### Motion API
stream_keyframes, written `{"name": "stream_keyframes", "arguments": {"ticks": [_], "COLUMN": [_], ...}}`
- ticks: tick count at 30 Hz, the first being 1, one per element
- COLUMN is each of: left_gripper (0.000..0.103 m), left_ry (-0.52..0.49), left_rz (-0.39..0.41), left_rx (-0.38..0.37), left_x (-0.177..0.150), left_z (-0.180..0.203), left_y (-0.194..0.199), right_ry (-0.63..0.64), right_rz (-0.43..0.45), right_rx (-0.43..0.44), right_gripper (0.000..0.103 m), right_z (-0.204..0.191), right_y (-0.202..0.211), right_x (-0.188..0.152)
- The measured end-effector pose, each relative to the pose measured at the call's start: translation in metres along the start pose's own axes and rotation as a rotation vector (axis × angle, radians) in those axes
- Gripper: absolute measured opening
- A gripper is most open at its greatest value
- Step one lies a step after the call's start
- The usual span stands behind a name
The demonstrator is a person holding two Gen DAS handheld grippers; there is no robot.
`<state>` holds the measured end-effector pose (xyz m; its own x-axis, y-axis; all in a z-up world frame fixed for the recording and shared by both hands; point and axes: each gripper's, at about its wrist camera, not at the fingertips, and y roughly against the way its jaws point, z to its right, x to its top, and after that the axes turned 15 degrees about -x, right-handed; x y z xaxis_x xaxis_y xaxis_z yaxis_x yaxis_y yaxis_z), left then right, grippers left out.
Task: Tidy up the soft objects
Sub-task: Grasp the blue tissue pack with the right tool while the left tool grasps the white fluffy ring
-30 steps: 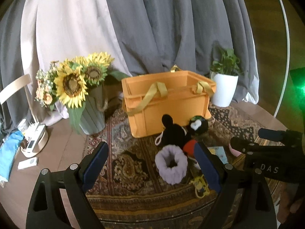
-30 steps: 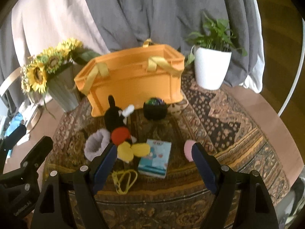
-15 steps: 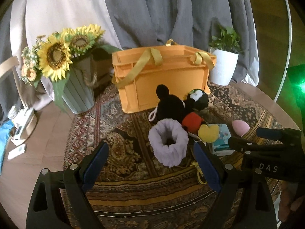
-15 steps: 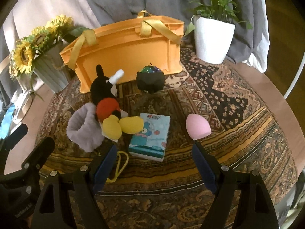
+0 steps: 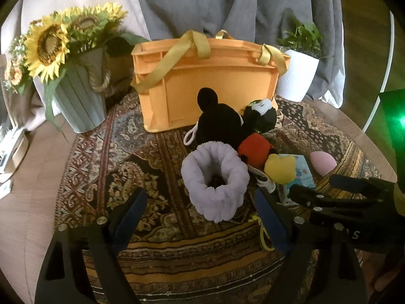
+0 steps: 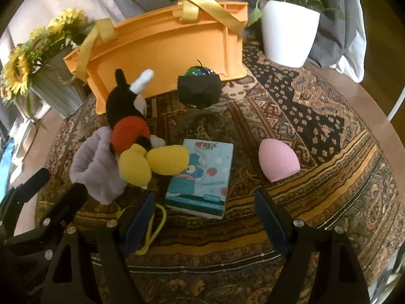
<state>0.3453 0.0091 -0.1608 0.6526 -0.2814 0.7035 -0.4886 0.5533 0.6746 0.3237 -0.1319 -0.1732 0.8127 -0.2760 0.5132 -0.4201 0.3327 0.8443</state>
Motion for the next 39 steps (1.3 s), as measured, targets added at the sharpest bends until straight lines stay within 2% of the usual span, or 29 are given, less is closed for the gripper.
{"name": "stream_keyframes", "arguments": {"ticks": [8, 15, 18, 21, 23, 26, 39], "left_gripper": [0.079, 0.071, 0.061, 0.045, 0.036, 0.03, 0.027], "left_ry": [0.008, 0.033, 0.06, 0.087, 0.099, 0.097, 0.178], "left_rz": [-0.034, -0.05, -0.066, -0.079, -0.088, -0.086, -0.044], "left_rx": [-0.01, -0.019, -0.042, -0.051, -0.05, -0.037, 0.064], "left_x": [-0.001, 0.002, 0.004, 0.004, 0.003, 0.001, -0.01], "left_z": [-0.004, -0.008, -0.01, -0.01, -0.009, -0.006, 0.017], "left_y": [-0.017, -0.03, -0.035, -0.039, -0.041, -0.038, -0.005], "right_ry": [-0.001, 0.007, 0.024, 0.053, 0.064, 0.065, 0.122], "right_rz": [-0.054, -0.043, -0.032, -0.028, -0.025, -0.028, 0.005], "right_rx": [0.007, 0.004, 0.01, 0.015, 0.015, 0.023, 0.132], "right_gripper": [0.081, 0.076, 0.071, 0.057, 0.057, 0.057, 0.056], "right_z": [-0.002, -0.005, -0.007, -0.011, -0.011, -0.007, 0.017], "right_y": [-0.019, -0.027, -0.026, -0.024, -0.023, -0.021, 0.007], "right_x": [0.001, 0.002, 0.002, 0.002, 0.001, 0.002, 0.011]}}
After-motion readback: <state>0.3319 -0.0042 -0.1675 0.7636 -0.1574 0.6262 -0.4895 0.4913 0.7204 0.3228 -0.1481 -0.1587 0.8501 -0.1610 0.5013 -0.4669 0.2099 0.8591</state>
